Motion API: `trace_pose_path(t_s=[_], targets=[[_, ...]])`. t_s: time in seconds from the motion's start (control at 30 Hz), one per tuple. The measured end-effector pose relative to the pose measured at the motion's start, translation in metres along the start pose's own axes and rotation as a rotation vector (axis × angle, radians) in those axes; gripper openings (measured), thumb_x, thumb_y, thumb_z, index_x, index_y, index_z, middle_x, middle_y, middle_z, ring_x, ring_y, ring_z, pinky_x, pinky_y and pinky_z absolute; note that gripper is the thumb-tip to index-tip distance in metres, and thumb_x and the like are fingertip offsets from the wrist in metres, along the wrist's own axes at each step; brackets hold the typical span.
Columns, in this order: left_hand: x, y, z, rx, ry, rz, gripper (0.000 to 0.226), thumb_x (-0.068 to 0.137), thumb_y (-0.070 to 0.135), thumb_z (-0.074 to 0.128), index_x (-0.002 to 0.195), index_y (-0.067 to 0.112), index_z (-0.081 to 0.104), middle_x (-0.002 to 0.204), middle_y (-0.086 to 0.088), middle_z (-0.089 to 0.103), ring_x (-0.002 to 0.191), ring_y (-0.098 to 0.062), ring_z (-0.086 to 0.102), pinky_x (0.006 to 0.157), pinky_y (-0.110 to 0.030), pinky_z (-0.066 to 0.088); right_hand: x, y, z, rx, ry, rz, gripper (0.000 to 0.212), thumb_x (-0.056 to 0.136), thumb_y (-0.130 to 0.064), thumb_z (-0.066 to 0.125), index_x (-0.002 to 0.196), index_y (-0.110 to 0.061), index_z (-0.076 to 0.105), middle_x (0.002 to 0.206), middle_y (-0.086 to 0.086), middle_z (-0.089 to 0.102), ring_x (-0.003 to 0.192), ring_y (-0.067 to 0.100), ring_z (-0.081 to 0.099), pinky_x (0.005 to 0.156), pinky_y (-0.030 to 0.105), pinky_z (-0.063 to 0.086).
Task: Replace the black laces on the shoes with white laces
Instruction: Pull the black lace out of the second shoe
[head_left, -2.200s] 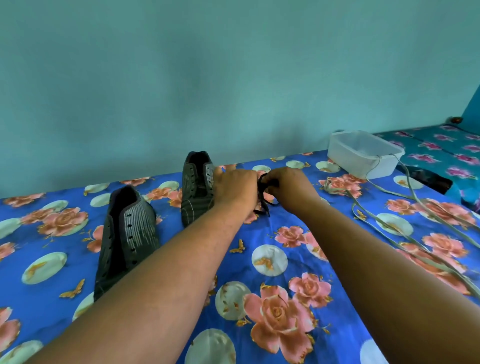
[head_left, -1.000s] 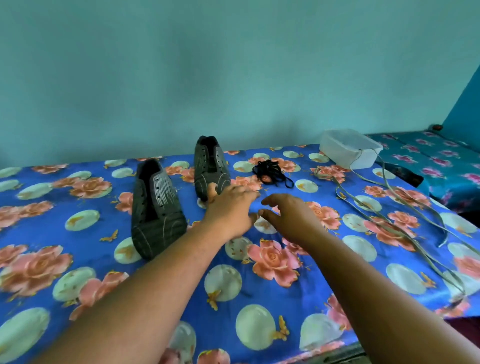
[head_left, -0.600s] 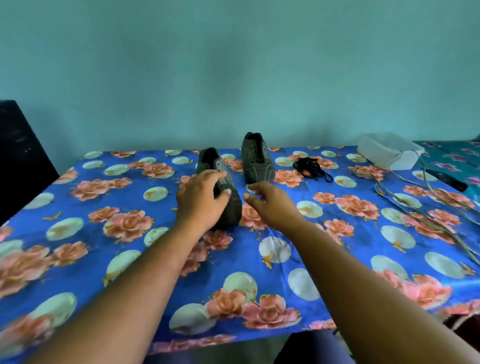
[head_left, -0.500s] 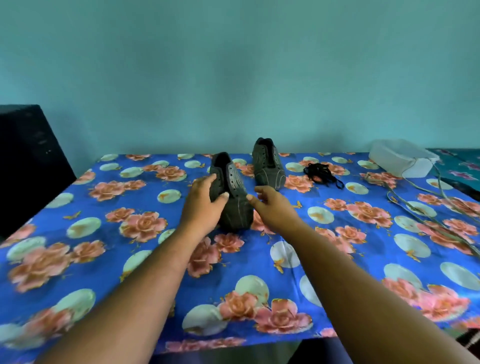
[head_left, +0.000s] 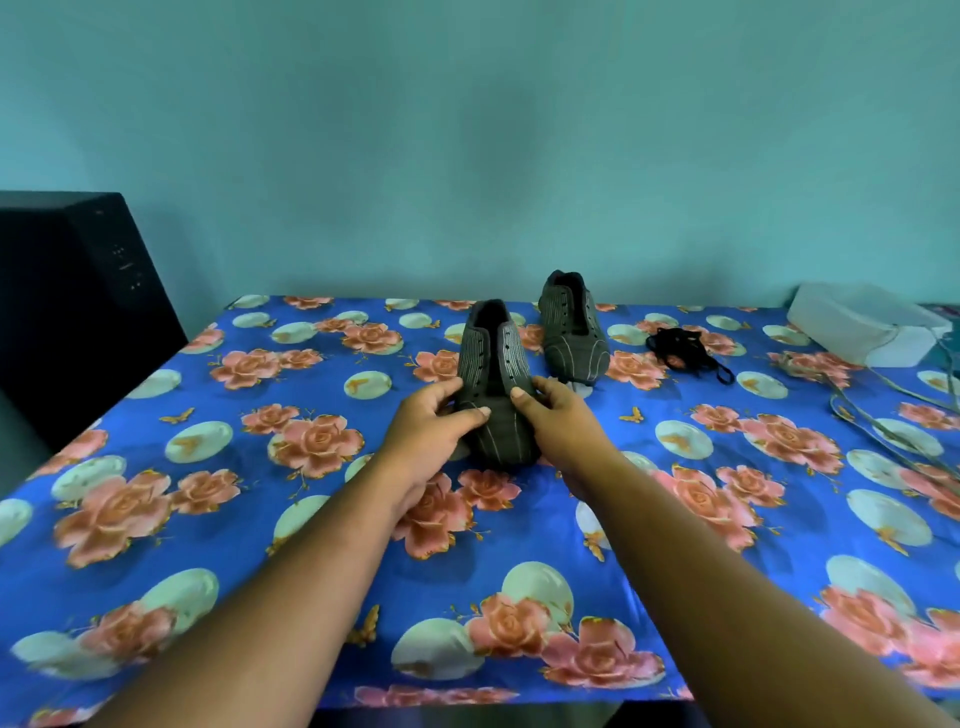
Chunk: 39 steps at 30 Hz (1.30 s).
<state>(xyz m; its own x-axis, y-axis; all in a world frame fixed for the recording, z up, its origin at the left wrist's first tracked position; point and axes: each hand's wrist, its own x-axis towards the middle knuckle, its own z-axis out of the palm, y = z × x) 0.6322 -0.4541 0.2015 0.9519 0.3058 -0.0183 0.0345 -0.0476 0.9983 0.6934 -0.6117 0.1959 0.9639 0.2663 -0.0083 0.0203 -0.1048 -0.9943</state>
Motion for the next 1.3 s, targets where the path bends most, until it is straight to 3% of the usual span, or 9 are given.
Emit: trace_pose_path(t_s=[0.17, 0.3, 0.4, 0.6, 0.77, 0.87, 1.0, 1.1, 1.3], targets=[[-0.035, 0.004, 0.001, -0.023, -0.062, 0.052, 0.058, 0.087, 0.009, 0.077, 0.141, 0.015, 0.057, 0.119, 0.006, 0.072, 0.106, -0.007, 0.07, 0.086, -0.021, 0.056, -0.036, 0.004, -0.018, -0.018, 0.012, -0.057, 0.037, 0.097, -0.033, 0.067, 0.132, -0.026, 0.06, 0.119, -0.007, 0.071, 0.109, 0.009, 0.069, 0.098, 0.033, 0.055], [-0.067, -0.006, 0.004, 0.029, -0.116, 0.021, 0.058, 0.086, 0.02, 0.079, 0.138, 0.031, 0.055, 0.109, 0.007, 0.076, 0.061, -0.009, 0.063, 0.06, -0.037, 0.057, -0.067, 0.018, -0.028, 0.026, -0.028, -0.064, 0.03, 0.094, -0.032, 0.07, 0.123, -0.029, 0.063, 0.121, -0.004, 0.071, 0.112, 0.009, 0.068, 0.098, 0.03, 0.055], [-0.072, -0.016, 0.007, 0.012, -0.112, 0.033, 0.061, 0.09, 0.007, 0.074, 0.146, 0.019, 0.052, 0.118, 0.012, 0.071, 0.087, 0.008, 0.069, 0.072, -0.013, 0.055, -0.08, 0.021, -0.03, 0.001, 0.005, -0.078, 0.068, 0.088, -0.042, 0.073, 0.148, -0.021, 0.048, 0.137, -0.003, 0.062, 0.125, 0.012, 0.06, 0.109, 0.04, 0.048], [-0.087, -0.007, 0.006, 0.046, -0.144, 0.029, 0.062, 0.092, 0.013, 0.073, 0.148, 0.022, 0.048, 0.12, 0.021, 0.066, 0.103, 0.012, 0.065, 0.084, -0.015, 0.053, -0.092, 0.013, -0.028, -0.038, 0.032, -0.067, 0.064, 0.092, -0.041, 0.07, 0.149, -0.024, 0.045, 0.137, -0.003, 0.061, 0.125, 0.012, 0.059, 0.108, 0.042, 0.048], [-0.092, 0.03, 0.014, 0.125, -0.118, 0.124, 0.069, 0.095, 0.027, 0.071, 0.155, 0.032, 0.038, 0.145, 0.018, 0.045, 0.134, -0.037, 0.05, 0.11, -0.055, 0.037, -0.098, -0.01, -0.049, -0.223, 0.061, -0.131, 0.061, 0.096, -0.047, 0.063, 0.15, -0.025, 0.043, 0.141, -0.01, 0.051, 0.128, 0.008, 0.048, 0.102, 0.03, 0.042], [-0.085, 0.048, 0.038, 0.214, -0.123, 0.272, 0.072, 0.087, 0.037, 0.078, 0.151, 0.032, 0.044, 0.151, 0.011, 0.048, 0.132, -0.005, 0.051, 0.114, -0.034, 0.042, -0.104, -0.029, -0.078, -0.403, 0.098, -0.148, 0.054, 0.095, -0.047, 0.064, 0.143, -0.027, 0.051, 0.136, -0.007, 0.054, 0.127, 0.011, 0.049, 0.09, 0.028, 0.046], [-0.074, 0.061, 0.09, 0.231, -0.209, 0.341, 0.057, 0.092, 0.02, 0.075, 0.144, 0.024, 0.051, 0.127, 0.019, 0.053, 0.086, 0.03, 0.053, 0.082, -0.01, 0.052, -0.122, -0.039, -0.13, -0.552, 0.172, -0.13, 0.025, 0.094, -0.042, 0.068, 0.115, -0.027, 0.068, 0.102, -0.004, 0.073, 0.095, 0.018, 0.071, 0.082, 0.042, 0.057], [-0.069, 0.065, 0.141, 0.291, -0.304, 0.361, 0.048, 0.091, 0.026, 0.076, 0.135, 0.028, 0.058, 0.125, 0.024, 0.058, 0.117, 0.013, 0.053, 0.105, -0.035, 0.048, -0.136, -0.033, -0.176, -0.625, 0.232, -0.103, 0.021, 0.094, -0.039, 0.07, 0.106, -0.023, 0.071, 0.09, 0.001, 0.073, 0.086, 0.02, 0.07, 0.082, 0.046, 0.057], [-0.071, 0.052, 0.244, 0.449, -0.486, 0.357, 0.053, 0.093, 0.033, 0.071, 0.142, 0.021, 0.054, 0.138, 0.002, 0.058, 0.125, -0.015, 0.055, 0.094, -0.027, 0.045, -0.159, -0.005, -0.271, -0.811, 0.406, 0.025, 0.026, 0.095, -0.041, 0.068, 0.111, -0.02, 0.071, 0.092, -0.007, 0.065, 0.086, 0.018, 0.064, 0.067, 0.03, 0.045]])
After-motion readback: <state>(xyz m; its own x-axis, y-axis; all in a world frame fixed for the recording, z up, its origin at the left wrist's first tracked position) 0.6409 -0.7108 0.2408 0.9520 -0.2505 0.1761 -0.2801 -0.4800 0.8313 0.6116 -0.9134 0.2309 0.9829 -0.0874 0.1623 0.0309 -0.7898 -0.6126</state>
